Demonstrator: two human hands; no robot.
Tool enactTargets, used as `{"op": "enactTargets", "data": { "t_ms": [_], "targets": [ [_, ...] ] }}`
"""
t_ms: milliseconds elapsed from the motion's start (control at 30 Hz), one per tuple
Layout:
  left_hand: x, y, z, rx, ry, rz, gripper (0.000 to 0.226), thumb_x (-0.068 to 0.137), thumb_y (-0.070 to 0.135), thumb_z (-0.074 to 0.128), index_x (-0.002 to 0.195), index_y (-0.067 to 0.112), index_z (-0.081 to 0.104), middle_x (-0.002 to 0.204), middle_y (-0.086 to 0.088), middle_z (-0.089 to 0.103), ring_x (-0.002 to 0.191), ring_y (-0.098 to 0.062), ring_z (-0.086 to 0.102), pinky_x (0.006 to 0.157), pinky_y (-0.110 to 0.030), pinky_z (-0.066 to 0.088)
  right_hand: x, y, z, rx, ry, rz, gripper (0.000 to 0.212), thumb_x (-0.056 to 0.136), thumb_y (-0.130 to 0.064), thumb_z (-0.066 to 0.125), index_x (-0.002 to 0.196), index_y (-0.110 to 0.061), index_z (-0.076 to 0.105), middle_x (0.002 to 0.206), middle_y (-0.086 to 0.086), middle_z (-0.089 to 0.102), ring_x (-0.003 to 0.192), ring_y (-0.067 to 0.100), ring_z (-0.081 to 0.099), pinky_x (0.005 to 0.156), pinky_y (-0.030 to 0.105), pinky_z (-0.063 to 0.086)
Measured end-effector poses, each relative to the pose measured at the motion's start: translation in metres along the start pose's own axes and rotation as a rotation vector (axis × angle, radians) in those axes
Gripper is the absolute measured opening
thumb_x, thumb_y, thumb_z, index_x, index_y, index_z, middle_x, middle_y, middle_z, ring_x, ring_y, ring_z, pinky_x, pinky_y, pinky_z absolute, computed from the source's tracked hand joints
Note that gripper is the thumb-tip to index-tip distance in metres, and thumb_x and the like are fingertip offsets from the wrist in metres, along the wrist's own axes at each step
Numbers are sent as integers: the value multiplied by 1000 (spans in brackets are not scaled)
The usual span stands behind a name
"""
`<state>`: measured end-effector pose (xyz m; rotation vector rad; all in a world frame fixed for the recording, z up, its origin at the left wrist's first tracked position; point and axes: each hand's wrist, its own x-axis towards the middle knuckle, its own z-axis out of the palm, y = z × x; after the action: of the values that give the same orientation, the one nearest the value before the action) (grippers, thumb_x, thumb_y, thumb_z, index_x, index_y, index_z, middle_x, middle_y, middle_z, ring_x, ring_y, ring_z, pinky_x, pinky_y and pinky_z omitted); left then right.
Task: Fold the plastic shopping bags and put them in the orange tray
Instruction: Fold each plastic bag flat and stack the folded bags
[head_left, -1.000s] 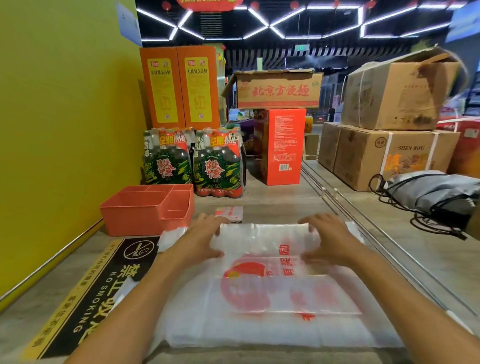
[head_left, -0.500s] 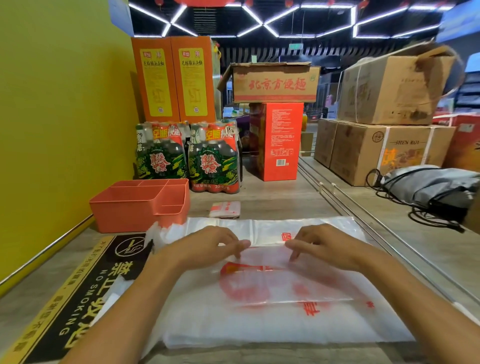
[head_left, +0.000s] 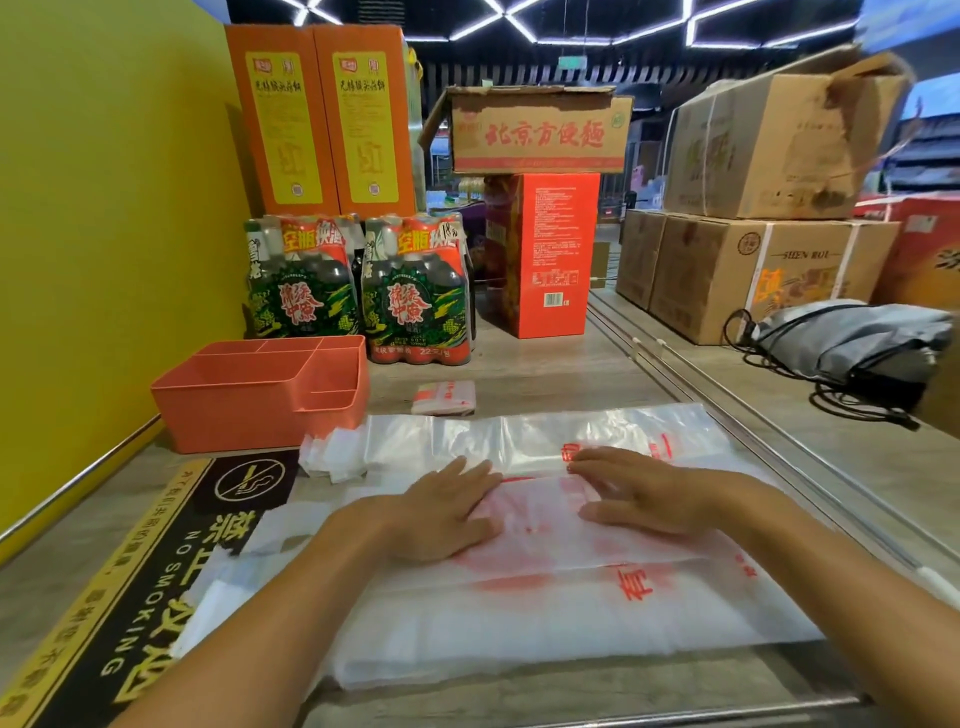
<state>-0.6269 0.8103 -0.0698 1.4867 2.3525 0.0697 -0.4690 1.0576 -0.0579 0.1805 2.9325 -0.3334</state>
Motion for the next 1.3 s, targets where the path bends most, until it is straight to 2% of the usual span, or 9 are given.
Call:
{"op": "enactTargets", "data": {
  "t_ms": [167, 367, 533, 633, 833, 900, 1000, 1200, 1300],
  "targets": [
    [6, 2, 5, 64, -47, -47, 69, 105, 58, 21, 159, 31, -11, 165, 13, -22, 150, -8, -25, 124, -36, -12, 5, -8, 13, -82, -105, 79, 77, 99, -68, 22, 160, -34, -9, 165, -17, -17, 152, 7, -18, 124, 40, -9],
    [-2, 20, -2, 54, -11, 5, 69, 104, 59, 23, 160, 32, -8, 163, 16, -22, 151, -8, -23, 124, -39, -11, 0, -16, 10, 4, 63, -66, 70, 99, -65, 25, 158, -42, -4, 163, -24, -18, 148, 0, -25, 122, 33, -14],
    [6, 37, 10, 88, -58, 39, 67, 104, 59, 15, 159, 31, -11, 166, 14, -18, 151, -8, -20, 124, -42, -10, 3, -23, 22, -77, -129, -78, 67, 102, -63, 18, 158, -38, -8, 165, -19, -17, 149, 2, -22, 123, 37, -13],
    [6, 35, 13, 92, -35, 26, 66, 105, 59, 16, 159, 32, -10, 166, 14, -17, 152, -8, -19, 124, -41, -10, 5, -26, 23, -89, -107, -76, 68, 102, -64, 16, 159, -36, -8, 166, -16, -16, 151, 5, -19, 124, 40, -12],
    [-31, 48, -16, 22, 72, 46, 67, 102, 63, 28, 161, 35, 10, 167, 16, -5, 152, -3, -10, 122, -31, -6, -27, -35, -6, -18, 52, -141, 68, 99, -66, 32, 159, -39, 14, 168, -14, 7, 154, 6, 1, 125, 34, 0],
    [-58, 51, -21, -72, 88, 82, 69, 98, 68, 37, 158, 44, 13, 164, 26, 1, 149, 6, -3, 121, -27, 0, -53, -37, -16, 77, 32, -173, 70, 95, -70, 41, 157, -43, 22, 163, -21, 20, 150, 3, 18, 121, 27, 13],
    [-86, 47, -15, -7, 54, 54, 72, 94, 69, 46, 156, 48, 14, 162, 29, 11, 148, 5, 11, 122, -26, 12, -76, -35, -10, 31, -32, -195, 75, 91, -70, 51, 156, -44, 25, 158, -28, 25, 145, 0, 26, 116, 23, 21],
    [-95, 28, -2, 63, 177, 48, 41, 104, 37, 47, 145, 42, 46, 147, 27, 46, 132, 7, 41, 113, -27, 36, -69, -26, 7, -92, 141, -260, 42, 104, -41, 50, 146, -41, 46, 149, -23, 46, 134, 2, 45, 114, 28, 35],
    [-101, 18, -3, 99, 251, 53, 41, 104, 24, 48, 142, 41, 50, 141, 26, 53, 126, 6, 48, 107, -25, 41, -72, -22, 5, -82, 254, -296, 34, 108, -31, 43, 137, -40, 57, 139, -24, 57, 124, -1, 54, 105, 16, 40]
  ]
}}
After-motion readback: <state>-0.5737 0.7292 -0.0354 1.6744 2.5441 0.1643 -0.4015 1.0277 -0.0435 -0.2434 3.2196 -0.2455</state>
